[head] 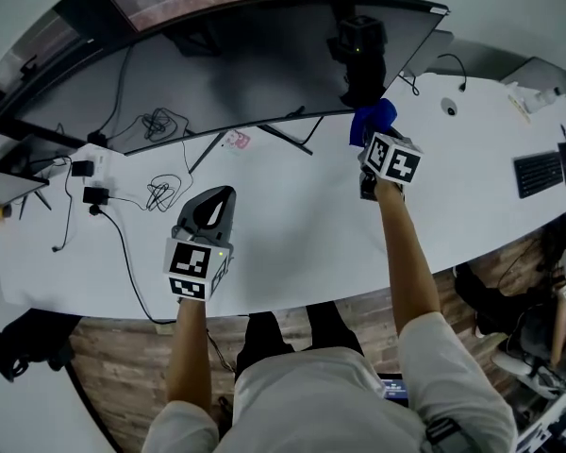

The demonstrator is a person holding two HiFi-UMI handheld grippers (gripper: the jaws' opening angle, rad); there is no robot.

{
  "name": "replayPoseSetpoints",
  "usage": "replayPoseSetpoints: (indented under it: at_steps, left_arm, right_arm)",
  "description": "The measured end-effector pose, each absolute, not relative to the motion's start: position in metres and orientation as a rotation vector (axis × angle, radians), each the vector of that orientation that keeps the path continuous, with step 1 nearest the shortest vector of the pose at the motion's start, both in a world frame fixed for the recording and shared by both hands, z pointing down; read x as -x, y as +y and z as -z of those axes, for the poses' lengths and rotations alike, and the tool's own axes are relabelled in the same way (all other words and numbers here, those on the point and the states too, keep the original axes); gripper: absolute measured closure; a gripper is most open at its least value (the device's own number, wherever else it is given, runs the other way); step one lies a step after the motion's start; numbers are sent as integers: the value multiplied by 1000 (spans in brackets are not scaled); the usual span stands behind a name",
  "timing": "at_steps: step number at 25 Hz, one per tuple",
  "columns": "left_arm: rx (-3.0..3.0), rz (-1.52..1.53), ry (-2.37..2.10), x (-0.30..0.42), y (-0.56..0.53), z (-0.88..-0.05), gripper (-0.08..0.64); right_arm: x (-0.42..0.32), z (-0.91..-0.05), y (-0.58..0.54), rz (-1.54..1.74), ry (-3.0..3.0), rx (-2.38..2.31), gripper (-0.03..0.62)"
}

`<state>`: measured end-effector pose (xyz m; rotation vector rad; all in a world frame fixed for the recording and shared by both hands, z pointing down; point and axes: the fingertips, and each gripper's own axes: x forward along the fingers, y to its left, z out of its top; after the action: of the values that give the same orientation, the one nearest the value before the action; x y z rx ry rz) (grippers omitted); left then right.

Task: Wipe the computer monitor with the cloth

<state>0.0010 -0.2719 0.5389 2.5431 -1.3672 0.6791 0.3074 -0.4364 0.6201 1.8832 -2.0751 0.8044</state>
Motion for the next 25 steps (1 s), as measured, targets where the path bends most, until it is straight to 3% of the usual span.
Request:
replayPoseSetpoints:
  at_steps: [9, 25]
  left_arm:
    - [-2534, -668, -1382, 50, -263, -545, 541]
    - [-2522, -642, -1421, 193, -253, -548, 541]
  right_arm:
    - [-256, -622, -429, -946, -2114, -1946, 506]
    - [-76, -624, -410, -913, -2177, -1799, 506]
